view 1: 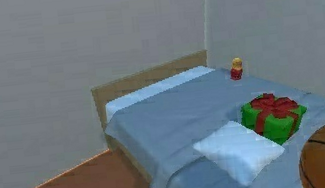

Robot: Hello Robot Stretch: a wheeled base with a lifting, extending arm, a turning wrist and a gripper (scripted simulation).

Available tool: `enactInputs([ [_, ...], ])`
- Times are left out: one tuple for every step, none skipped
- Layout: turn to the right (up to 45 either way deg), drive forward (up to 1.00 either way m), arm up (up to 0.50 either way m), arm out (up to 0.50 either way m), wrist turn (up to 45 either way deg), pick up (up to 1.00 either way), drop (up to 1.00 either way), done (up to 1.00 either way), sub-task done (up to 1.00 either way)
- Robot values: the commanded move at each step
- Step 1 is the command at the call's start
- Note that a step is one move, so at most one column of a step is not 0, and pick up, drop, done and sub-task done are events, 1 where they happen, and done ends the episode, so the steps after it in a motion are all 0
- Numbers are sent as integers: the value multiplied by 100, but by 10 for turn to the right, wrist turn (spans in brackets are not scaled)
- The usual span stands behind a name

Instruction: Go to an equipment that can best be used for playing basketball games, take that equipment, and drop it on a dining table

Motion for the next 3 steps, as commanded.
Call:
enactInputs([
  [0,0,0,0,-300,0,0,0,0],
  [0,0,0,-24,0,0,0,0,0],
  [-450,0,0,0,0,0,0,0,0],
])
